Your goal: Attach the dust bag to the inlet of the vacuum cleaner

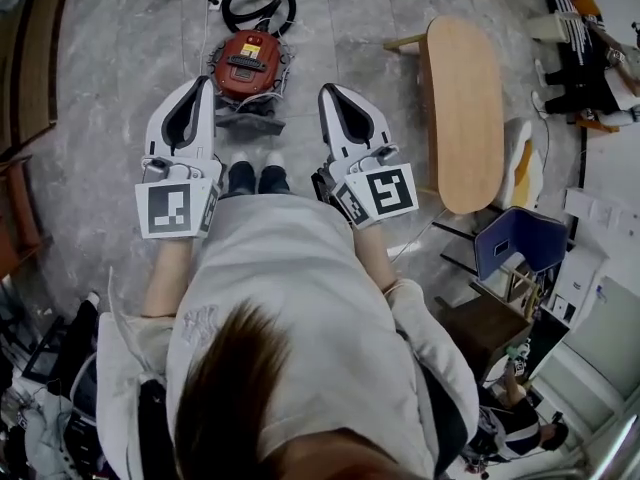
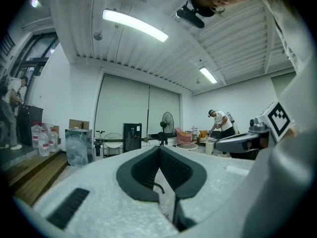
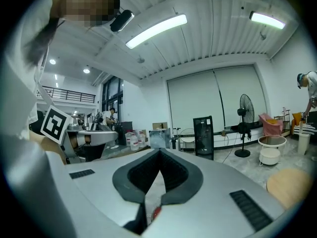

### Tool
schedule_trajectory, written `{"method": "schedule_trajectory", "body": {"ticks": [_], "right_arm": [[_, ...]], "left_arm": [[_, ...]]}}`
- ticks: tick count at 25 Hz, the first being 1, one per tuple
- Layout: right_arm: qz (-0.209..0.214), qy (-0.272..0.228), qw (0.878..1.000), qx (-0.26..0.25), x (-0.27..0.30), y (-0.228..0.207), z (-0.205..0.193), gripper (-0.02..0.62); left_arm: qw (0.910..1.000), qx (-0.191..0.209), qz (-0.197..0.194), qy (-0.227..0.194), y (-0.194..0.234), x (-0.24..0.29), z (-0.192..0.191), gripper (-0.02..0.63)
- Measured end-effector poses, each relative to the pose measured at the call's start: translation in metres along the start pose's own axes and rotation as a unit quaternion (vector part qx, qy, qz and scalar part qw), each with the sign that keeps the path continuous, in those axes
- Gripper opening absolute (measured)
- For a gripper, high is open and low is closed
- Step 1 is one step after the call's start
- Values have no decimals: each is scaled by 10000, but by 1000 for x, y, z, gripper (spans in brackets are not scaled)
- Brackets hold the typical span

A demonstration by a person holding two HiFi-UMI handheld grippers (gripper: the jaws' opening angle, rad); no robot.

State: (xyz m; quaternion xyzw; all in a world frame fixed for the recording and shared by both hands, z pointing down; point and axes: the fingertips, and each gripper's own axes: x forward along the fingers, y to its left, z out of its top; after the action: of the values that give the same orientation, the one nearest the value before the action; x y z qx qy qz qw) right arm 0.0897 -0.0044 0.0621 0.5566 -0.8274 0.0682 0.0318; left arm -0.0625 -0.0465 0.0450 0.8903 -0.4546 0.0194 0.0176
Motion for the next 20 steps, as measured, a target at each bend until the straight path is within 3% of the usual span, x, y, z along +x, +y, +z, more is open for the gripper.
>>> {"method": "schedule_trajectory", "body": {"ticks": [11,20], "right_arm": [[-307,145,9994,-14,-29,3,-26,2],[-334,167,9993,28,-26,10,-35,2]], "left_arm": [[9995,120,-299,-27,-18,-26,-18,15],[9999,-97,-55,-14,-12,-31,-37,15]]}}
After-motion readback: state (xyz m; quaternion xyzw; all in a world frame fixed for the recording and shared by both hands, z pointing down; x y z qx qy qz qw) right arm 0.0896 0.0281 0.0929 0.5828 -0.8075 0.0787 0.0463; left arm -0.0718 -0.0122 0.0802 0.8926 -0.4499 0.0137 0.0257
